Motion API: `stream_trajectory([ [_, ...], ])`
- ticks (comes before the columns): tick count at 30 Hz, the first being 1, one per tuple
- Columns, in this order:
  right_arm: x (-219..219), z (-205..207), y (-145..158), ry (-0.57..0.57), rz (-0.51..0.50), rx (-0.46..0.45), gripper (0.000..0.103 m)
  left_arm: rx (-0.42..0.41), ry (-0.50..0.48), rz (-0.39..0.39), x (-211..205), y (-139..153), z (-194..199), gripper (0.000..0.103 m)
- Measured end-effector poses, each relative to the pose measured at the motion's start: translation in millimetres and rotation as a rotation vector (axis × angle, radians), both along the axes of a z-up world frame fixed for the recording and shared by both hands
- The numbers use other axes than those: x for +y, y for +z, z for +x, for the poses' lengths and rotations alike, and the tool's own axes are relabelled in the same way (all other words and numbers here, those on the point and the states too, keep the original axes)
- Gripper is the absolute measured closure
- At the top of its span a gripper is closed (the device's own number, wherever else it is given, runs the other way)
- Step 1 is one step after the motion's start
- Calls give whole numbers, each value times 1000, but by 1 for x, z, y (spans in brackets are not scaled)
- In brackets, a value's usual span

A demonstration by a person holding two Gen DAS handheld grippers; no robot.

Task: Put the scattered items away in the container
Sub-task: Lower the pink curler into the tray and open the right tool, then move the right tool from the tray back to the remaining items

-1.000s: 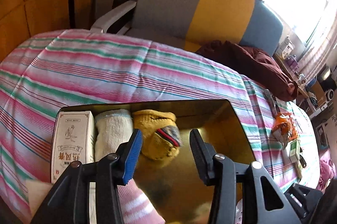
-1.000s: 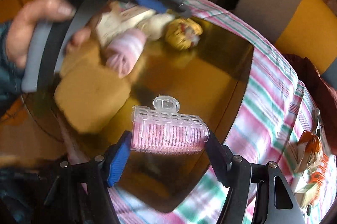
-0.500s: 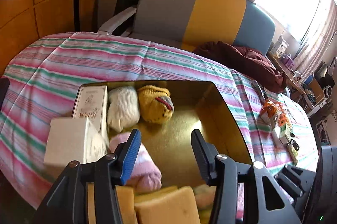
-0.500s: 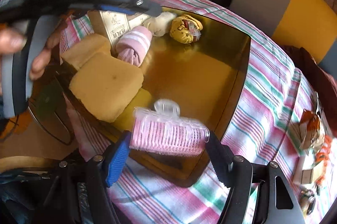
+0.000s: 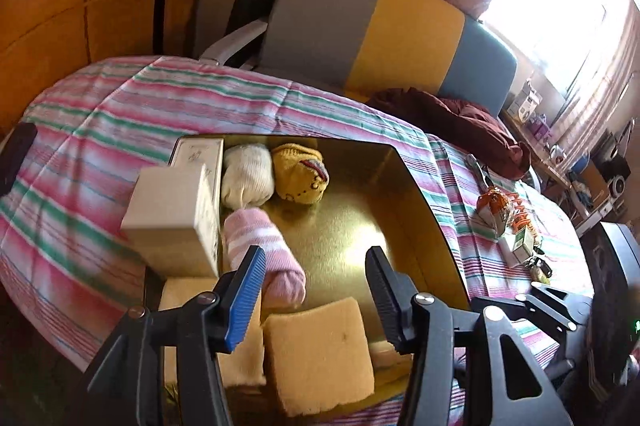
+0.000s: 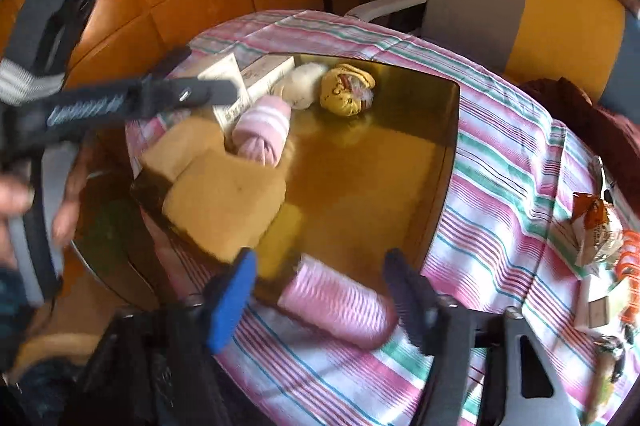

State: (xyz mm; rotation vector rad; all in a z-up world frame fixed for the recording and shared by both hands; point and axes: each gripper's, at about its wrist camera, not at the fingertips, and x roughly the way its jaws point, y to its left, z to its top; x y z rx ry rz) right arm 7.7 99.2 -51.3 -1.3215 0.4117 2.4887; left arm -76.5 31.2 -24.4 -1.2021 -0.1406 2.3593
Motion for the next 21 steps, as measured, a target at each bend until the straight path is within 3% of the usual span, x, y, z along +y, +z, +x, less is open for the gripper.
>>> stream_trajectory([
  [3,2,-8,-13,-3,-37,-38,66,-21,15,18,-5,-6,6,50],
  [11,1,1,-15,-8,-39,-44,66,-21,-38,5,2,-12,16,50],
  [14,6,3,-16,-21,-65,-34,51,-16,-72,23,5,-12,20,50],
  [17,9,8,-9,-32,-75,9,47,-30,-92,49,8,-14,21,48],
  [21,18,24,7,-80,-82,87,33,-23,-107,42,11,-15,25,46],
])
